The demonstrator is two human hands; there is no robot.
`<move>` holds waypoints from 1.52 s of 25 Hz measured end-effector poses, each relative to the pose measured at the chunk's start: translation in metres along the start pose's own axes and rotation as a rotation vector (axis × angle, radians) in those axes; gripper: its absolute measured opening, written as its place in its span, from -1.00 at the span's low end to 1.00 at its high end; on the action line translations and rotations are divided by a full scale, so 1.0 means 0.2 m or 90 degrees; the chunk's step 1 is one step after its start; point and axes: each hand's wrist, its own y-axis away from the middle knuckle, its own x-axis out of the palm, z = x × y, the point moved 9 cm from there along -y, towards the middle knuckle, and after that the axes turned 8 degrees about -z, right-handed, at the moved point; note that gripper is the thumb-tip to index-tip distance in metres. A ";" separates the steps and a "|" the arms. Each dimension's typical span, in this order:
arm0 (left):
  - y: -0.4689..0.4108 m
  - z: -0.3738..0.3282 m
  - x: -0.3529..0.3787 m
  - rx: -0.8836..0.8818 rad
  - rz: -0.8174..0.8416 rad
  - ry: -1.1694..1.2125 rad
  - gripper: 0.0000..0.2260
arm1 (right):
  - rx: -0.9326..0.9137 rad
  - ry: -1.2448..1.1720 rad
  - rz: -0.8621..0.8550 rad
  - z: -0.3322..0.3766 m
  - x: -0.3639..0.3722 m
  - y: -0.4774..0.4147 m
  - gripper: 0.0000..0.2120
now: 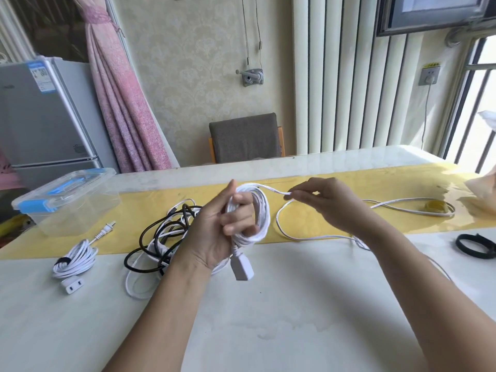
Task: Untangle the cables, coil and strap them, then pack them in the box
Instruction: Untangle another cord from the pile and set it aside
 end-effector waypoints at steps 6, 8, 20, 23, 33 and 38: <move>0.00 -0.20 -0.17 0.227 -0.163 0.098 -0.75 | -0.137 0.147 0.133 0.08 0.36 0.10 -0.70; 0.04 -0.25 -0.25 0.317 -0.317 0.017 -0.76 | -0.185 0.180 0.159 0.13 0.43 0.15 -0.69; 0.03 -0.12 -0.27 0.169 -0.486 -0.936 -0.66 | -0.312 0.272 -0.065 0.34 0.13 0.13 -0.73; 0.01 0.04 -0.28 -0.029 -0.407 -0.783 -0.51 | -0.302 0.248 -0.137 0.32 0.02 0.10 -0.76; 0.05 0.07 0.11 -0.109 0.106 -0.040 -0.61 | 0.020 0.280 -0.147 -0.01 -0.09 0.00 -0.69; 0.07 -0.18 0.04 0.126 0.085 0.226 -0.71 | 0.079 0.329 -0.036 -0.12 0.05 -0.01 -0.75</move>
